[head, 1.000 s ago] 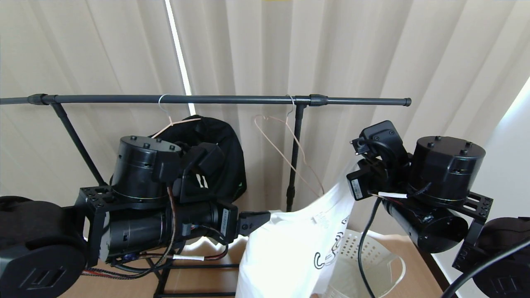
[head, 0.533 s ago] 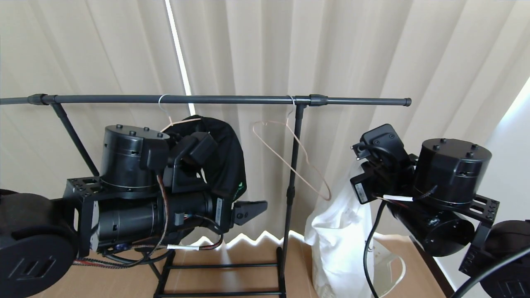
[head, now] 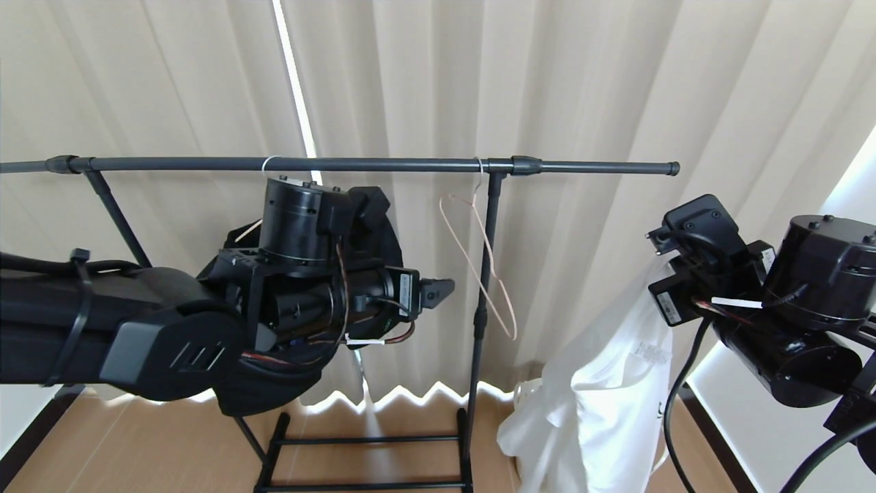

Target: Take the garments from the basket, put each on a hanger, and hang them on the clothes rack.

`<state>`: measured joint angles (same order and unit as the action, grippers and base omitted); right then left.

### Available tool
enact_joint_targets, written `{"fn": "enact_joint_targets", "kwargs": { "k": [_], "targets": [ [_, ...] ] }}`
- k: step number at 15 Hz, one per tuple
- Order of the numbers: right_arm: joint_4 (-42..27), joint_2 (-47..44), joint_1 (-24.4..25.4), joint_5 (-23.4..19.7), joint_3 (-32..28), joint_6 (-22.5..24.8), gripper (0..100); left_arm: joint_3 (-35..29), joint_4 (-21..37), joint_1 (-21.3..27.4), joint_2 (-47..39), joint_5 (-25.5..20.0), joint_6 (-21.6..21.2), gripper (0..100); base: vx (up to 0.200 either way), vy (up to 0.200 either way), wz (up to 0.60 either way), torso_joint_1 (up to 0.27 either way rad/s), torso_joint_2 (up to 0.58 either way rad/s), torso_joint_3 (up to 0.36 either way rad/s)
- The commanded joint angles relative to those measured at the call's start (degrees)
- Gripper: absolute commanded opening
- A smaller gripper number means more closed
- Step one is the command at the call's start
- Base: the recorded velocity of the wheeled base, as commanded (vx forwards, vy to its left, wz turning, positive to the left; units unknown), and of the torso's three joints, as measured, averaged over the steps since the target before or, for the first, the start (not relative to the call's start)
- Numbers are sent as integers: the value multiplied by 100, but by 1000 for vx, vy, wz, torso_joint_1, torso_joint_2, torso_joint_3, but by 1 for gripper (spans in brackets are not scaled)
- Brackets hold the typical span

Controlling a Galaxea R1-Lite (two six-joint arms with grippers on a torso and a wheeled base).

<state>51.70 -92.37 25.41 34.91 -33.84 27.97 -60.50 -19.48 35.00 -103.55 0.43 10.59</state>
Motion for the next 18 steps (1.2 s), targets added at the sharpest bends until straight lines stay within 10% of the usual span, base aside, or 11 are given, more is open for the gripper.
{"fn": "enact_joint_targets", "kwargs": {
  "k": [1,18],
  "targets": [
    [-2,-9,-44,-2,-17,-2,0,-454,6,7,-491,98,-22,100,0,0,0,0,0,0],
    [7,-36,-44,-2,0,-2,0,-3723,753,60,-2741,1390,-1051,100,0,0,0,0,0,0]
  ]
}}
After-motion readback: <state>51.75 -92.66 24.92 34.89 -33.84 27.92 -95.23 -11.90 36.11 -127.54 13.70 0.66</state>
